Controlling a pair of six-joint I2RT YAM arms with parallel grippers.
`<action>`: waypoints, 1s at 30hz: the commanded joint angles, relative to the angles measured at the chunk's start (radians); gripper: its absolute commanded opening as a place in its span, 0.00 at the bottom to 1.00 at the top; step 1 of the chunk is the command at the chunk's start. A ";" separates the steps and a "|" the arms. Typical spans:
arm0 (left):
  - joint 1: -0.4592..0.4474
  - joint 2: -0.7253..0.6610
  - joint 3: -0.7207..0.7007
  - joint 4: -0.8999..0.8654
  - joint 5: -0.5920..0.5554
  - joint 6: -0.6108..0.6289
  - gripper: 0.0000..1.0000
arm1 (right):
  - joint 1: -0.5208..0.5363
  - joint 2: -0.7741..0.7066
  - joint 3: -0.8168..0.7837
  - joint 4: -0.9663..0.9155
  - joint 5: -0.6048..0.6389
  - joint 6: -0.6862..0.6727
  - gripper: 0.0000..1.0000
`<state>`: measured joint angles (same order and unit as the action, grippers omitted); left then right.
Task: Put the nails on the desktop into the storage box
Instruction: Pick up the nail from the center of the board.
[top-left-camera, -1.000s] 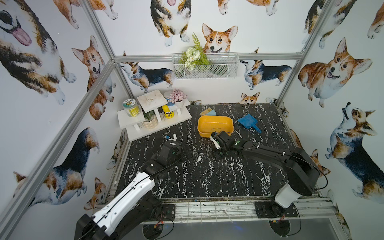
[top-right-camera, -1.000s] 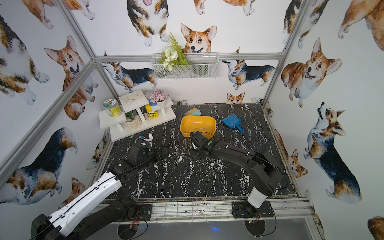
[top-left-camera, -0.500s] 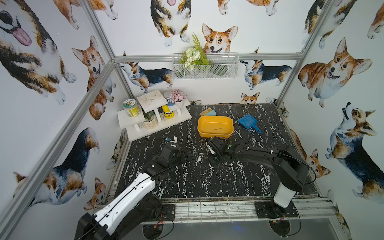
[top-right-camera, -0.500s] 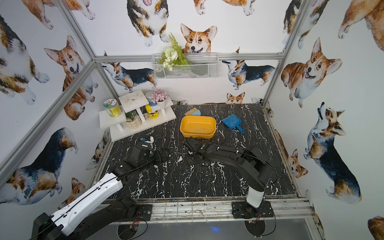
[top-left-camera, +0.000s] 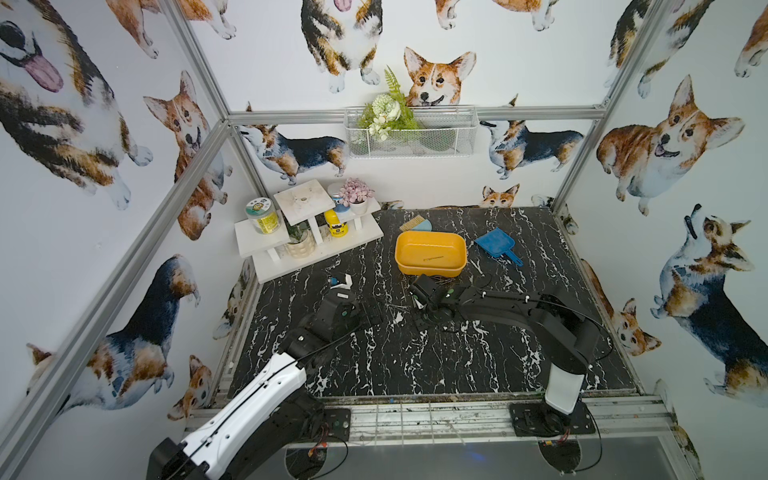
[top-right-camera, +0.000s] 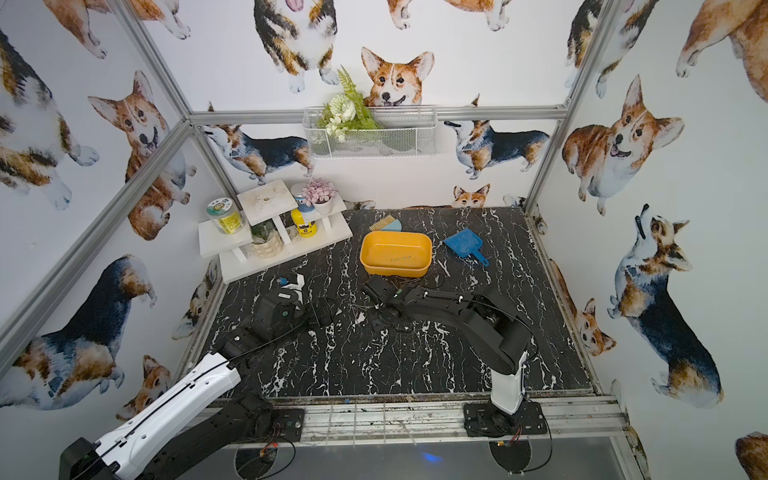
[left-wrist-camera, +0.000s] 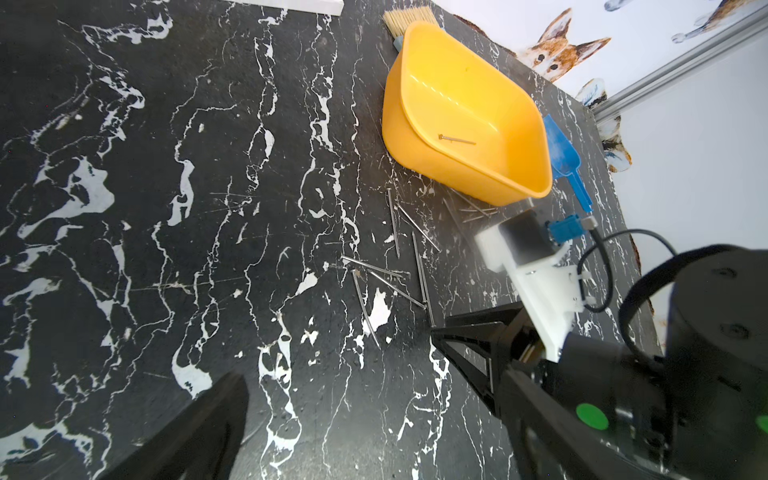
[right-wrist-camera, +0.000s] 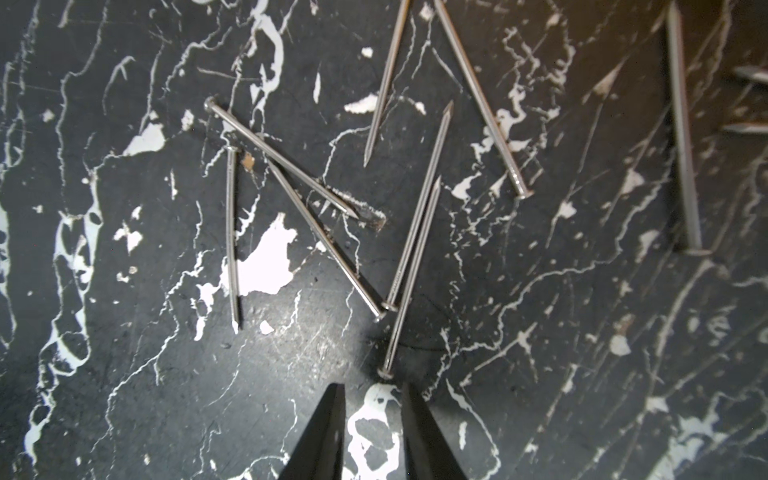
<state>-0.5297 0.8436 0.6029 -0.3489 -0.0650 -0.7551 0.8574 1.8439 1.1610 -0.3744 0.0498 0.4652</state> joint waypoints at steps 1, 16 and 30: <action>0.002 -0.002 -0.003 0.016 -0.004 0.011 1.00 | 0.003 0.015 0.019 -0.015 0.027 0.009 0.28; 0.002 -0.012 -0.012 0.024 -0.001 0.010 1.00 | 0.011 0.062 0.040 -0.036 0.050 0.013 0.23; 0.001 -0.025 -0.016 0.024 -0.003 0.007 1.00 | 0.009 0.088 0.024 -0.044 0.082 0.021 0.15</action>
<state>-0.5297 0.8215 0.5869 -0.3393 -0.0662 -0.7555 0.8684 1.9133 1.1969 -0.3656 0.1253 0.4690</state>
